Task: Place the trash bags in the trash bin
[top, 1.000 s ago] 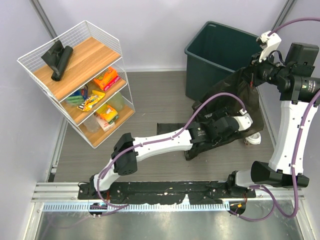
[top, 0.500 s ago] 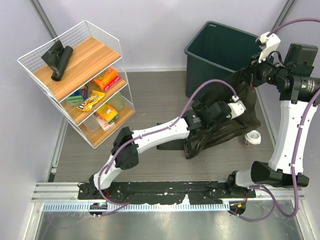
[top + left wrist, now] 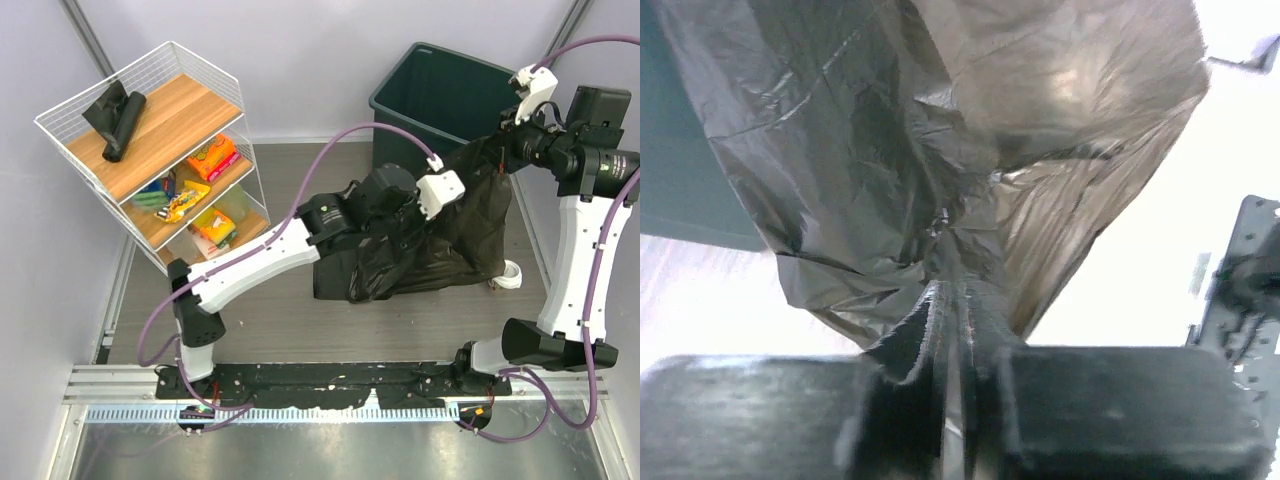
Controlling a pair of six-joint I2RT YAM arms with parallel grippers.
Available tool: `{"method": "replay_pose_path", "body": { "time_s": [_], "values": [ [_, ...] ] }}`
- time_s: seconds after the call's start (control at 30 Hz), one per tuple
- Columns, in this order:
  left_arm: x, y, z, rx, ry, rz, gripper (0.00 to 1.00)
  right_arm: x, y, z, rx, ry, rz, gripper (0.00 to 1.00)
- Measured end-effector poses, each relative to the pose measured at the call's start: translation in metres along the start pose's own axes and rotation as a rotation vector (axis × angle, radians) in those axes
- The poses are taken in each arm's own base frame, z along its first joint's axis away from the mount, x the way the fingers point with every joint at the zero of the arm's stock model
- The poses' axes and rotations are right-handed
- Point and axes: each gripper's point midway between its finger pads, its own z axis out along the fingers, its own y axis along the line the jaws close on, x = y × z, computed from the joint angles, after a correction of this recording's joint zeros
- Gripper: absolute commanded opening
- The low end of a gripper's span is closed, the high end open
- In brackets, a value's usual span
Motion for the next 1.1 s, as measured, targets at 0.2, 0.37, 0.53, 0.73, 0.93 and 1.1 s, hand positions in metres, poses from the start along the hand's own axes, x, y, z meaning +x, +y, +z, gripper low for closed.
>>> {"method": "replay_pose_path", "body": {
  "time_s": [0.2, 0.37, 0.53, 0.73, 0.93, 1.1],
  "values": [
    [0.0, 0.0, -0.013, -0.021, -0.011, 0.008, 0.76, 0.003, 0.001, 0.006, -0.024, 0.013, 0.028, 0.01],
    [0.047, 0.003, 0.007, -0.064, 0.105, 0.02, 0.81, 0.0, -0.001, 0.007, -0.028, 0.011, 0.031, 0.01],
    [0.079, 0.01, 0.03, -0.114, 0.177, 0.053, 0.82, -0.005, 0.0, 0.005, -0.029, 0.002, 0.024, 0.01],
    [0.096, 0.016, 0.061, -0.152, 0.204, 0.072, 0.23, -0.004, 0.001, 0.005, -0.032, 0.003, 0.027, 0.01],
    [0.104, 0.021, 0.081, -0.145, 0.223, 0.069, 0.0, -0.003, 0.001, 0.005, -0.032, 0.008, 0.029, 0.01],
    [0.097, 0.031, 0.061, -0.053, 0.216, 0.033, 0.0, 0.001, -0.002, 0.006, -0.023, 0.021, 0.028, 0.01]
  ]
}}
